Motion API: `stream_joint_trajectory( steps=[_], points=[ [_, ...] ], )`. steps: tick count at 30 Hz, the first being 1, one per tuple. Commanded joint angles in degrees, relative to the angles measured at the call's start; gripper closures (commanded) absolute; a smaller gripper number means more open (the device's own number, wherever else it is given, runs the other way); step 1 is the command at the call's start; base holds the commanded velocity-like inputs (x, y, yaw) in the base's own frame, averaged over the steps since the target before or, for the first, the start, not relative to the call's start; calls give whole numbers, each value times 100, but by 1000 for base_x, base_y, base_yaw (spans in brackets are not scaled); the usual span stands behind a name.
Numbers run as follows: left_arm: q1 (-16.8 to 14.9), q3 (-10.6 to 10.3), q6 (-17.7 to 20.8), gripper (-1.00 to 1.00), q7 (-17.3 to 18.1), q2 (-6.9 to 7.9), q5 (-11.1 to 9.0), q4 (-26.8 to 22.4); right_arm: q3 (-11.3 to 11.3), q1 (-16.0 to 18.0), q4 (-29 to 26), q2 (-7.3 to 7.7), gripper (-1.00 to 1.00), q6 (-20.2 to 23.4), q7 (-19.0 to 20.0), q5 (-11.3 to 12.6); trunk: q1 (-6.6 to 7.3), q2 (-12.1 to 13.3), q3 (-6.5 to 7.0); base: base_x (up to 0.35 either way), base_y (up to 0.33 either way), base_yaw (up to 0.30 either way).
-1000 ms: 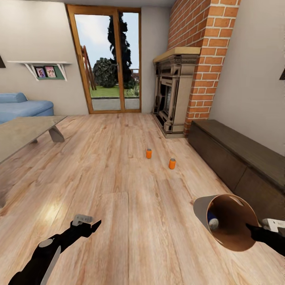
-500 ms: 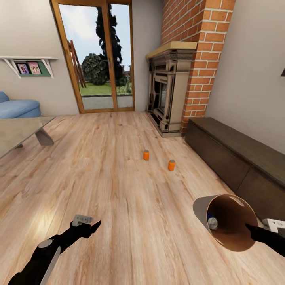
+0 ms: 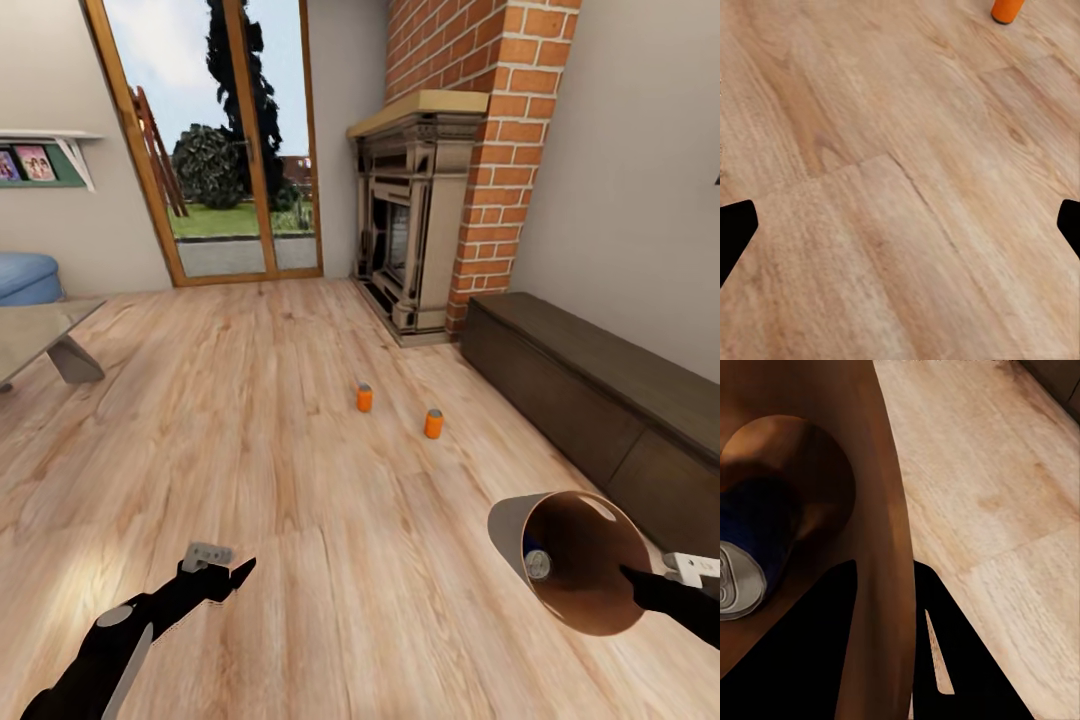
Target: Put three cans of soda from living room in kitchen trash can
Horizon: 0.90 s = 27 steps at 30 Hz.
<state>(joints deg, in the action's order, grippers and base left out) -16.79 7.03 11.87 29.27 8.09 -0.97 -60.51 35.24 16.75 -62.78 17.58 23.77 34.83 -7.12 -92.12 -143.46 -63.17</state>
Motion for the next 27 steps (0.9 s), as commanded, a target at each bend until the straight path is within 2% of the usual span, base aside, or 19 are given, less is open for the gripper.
stream_joint_trajectory(
  steps=[1,12,27],
  points=[
    [0,0,0,-100,0,0,0,1,1,4,-7,-2,100,21,23,89,1,0,-3,277,225,-76],
    [0,0,0,-100,2,0,0,12,-40,4,2,-64,100,23,15,69,1,0,-10,277,225,-45],
    [0,0,0,-100,8,0,0,10,-35,4,2,-85,100,18,23,86,1,0,-5,277,225,-236]
  ],
)
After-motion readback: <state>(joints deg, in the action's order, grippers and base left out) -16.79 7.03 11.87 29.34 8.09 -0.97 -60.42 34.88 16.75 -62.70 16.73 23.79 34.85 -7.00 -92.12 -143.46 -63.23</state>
